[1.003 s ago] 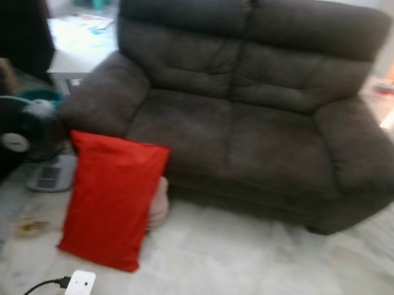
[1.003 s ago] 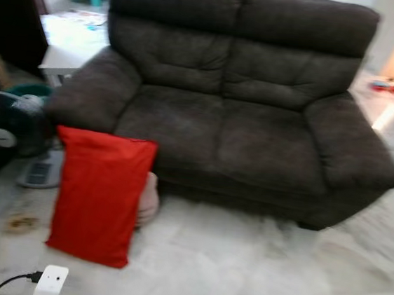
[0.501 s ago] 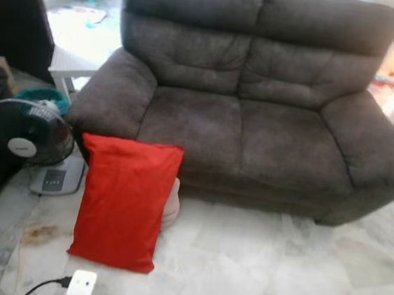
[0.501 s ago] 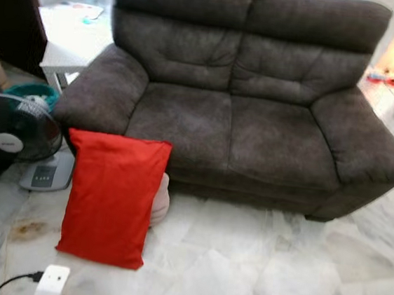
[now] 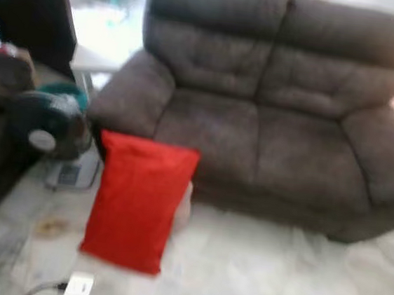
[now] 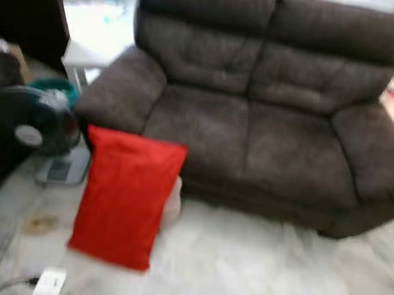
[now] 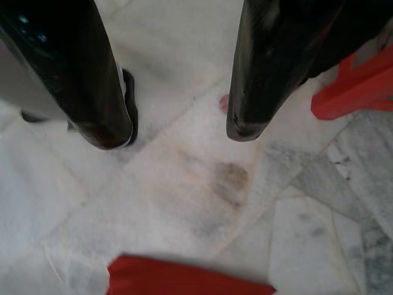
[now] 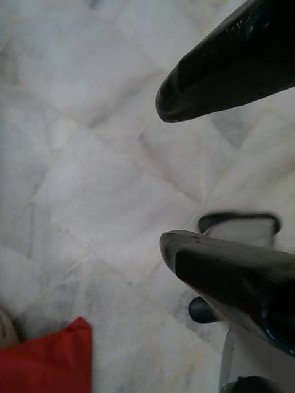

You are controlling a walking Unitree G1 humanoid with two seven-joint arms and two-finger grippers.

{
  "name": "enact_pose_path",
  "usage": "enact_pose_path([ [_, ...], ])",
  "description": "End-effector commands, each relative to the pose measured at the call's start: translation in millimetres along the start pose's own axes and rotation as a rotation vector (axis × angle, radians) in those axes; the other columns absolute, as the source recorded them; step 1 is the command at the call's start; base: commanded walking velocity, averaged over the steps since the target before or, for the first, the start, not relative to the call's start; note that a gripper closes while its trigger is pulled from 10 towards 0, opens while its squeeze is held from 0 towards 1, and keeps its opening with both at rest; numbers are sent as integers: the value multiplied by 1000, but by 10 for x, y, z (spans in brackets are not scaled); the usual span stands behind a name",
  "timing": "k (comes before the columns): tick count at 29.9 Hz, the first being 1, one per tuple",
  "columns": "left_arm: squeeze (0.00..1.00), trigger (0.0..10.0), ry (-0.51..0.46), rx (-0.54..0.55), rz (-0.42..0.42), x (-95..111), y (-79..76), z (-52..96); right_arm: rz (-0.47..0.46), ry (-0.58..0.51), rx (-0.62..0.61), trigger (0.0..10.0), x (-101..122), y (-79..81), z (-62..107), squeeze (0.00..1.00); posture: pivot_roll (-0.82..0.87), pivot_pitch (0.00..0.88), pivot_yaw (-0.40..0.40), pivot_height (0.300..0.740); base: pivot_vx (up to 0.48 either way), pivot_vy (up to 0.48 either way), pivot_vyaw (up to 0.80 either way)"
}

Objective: Move the pillow to the sofa from floor

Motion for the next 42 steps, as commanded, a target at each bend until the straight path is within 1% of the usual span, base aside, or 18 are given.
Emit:
enact_pose_path([
  [1, 0, 10000, 3, -14, -10, 10, -66, -9, 1, 5, -17, 10000, -8, -72, 9, 0, 68, 0, -39, 740, 368, 0, 800],
  [4, 0, 10000, 2, -14, -11, 13, -64, -9, 0, 6, -16, 10000, -9, -68, 9, 0, 69, 0, -38, 740, 371, 0, 800],
  [7, 0, 10000, 2, -14, -12, 13, -64, -9, 0, 7, -15, 10000, -9, -68, 9, 0, 69, 0, -38, 740, 371, 0, 0],
  [13, 0, 10000, 3, -15, -12, 15, -66, -9, -32, 4, -23, 10000, -11, -69, 9, 0, 70, 0, -39, 740, 369, 0, 0],
  [24, 0, 10000, 4, -15, -14, 13, -62, -9, -33, 5, -30, 10000, -13, -72, 9, 0, 71, 0, -38, 740, 344, 0, 0],
  [32, 0, 10000, 3, -15, -25, 17, -63, -9, -27, 7, -32, 10000, -16, -75, 10, 0, 72, 0, -39, 740, 0, 0, 0],
  [36, 0, 10000, 2, -15, -32, 20, -62, -10, -8, 6, -27, 10000, -8, -73, 8, 0, 74, 0, -40, 740, 0, 0, 0],
  [37, 0, 10000, -1, -11, -56, 28, -58, -10, 13, -1, -24, 10000, 6, -73, 7, 0, 73, 0, -39, 740, 0, -472, 800],
  [38, 0, 10000, -2, -10, -62, 30, -56, -11, 18, -3, -24, 10000, 9, -73, 7, 0, 73, 0, -39, 740, 0, -472, 800],
  [42, 0, 10000, -2, -9, -61, 31, -55, -11, 3, -4, -26, 10000, 7, -73, 7, 0, 74, 0, -38, 740, 0, -472, 748],
])
Point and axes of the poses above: a point about 5 cm out from each wrist's last joint towards the gripper, its own z axis pointing back from the gripper into the wrist, its own x axis along the axis of the wrist's last joint, y = z × x, the point moved 2 cm from there along -z, pointing out of the wrist towards the gripper, and after that the axes turned 13 degrees about z, right-handed, at the moved point
